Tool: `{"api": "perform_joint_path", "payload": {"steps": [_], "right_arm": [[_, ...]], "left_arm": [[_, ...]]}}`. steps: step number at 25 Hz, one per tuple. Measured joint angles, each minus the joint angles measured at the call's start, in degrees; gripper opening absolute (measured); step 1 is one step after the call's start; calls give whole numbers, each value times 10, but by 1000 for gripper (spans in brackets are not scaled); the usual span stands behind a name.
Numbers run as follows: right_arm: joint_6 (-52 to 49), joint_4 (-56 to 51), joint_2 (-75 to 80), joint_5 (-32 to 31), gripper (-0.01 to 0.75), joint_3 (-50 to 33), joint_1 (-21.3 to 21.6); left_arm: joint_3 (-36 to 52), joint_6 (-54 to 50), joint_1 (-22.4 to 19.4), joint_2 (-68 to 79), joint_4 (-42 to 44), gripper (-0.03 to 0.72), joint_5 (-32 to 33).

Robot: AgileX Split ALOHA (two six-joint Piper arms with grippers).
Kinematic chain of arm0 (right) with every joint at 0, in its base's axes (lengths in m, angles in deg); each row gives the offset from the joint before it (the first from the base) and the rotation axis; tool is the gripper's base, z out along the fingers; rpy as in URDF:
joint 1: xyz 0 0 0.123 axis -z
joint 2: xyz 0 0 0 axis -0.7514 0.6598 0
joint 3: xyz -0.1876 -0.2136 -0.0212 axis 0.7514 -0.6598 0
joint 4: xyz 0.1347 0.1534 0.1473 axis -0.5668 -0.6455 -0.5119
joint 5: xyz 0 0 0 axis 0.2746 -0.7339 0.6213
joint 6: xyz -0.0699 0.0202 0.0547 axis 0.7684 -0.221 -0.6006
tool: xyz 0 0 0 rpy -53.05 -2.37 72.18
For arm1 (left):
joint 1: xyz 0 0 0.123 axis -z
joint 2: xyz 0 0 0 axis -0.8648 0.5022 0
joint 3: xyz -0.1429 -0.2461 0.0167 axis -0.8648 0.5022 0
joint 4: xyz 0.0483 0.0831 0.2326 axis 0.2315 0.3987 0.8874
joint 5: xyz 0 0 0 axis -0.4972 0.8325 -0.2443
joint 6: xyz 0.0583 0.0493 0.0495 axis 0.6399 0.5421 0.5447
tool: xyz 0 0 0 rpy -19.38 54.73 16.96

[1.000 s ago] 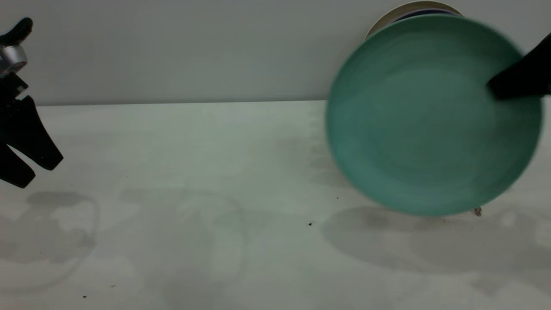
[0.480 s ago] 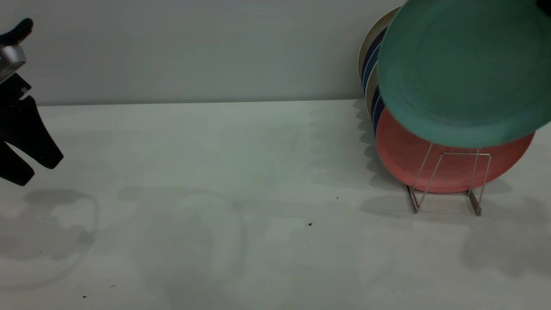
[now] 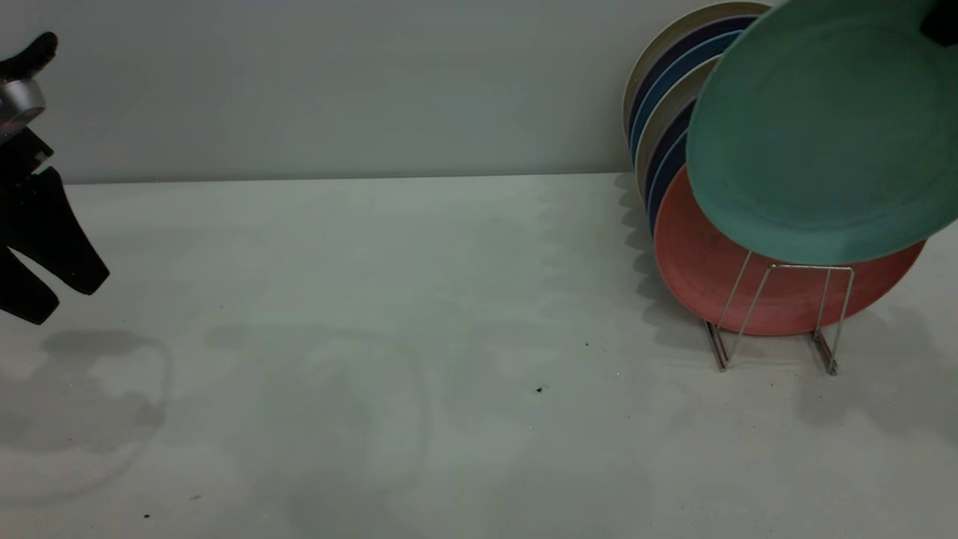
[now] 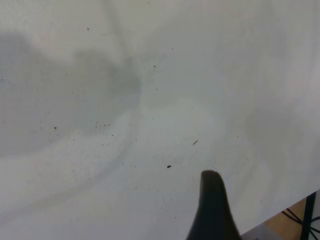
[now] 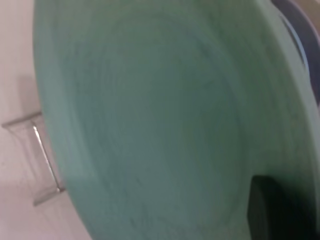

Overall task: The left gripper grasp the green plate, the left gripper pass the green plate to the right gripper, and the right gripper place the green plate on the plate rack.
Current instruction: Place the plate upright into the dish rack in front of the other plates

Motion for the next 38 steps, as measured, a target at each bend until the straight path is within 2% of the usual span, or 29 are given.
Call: {"api": "perform_joint_path", "payload": {"steps": [15,19,23,27,35,38], "right_arm": [[22,0,45,17,54,1,0],[26,-8,53,19,119,2,0],[27,-30,56,17,241,2,0],[27,-68,68,-17,282,2,0],[21,-132,75,-121,284,2,0],[-18,-136,75,-145,287,2,0]], "left_arm": [[0,-2,0,0,0,566,0],[0,-2,0,0,0,566,0],[0,-3,0,0,0,566,-4],[0,-3,0,0,0,564,-8],[0,-6,0,0,0,564,-13],[0,-6,0,0,0,563,-13]]}}
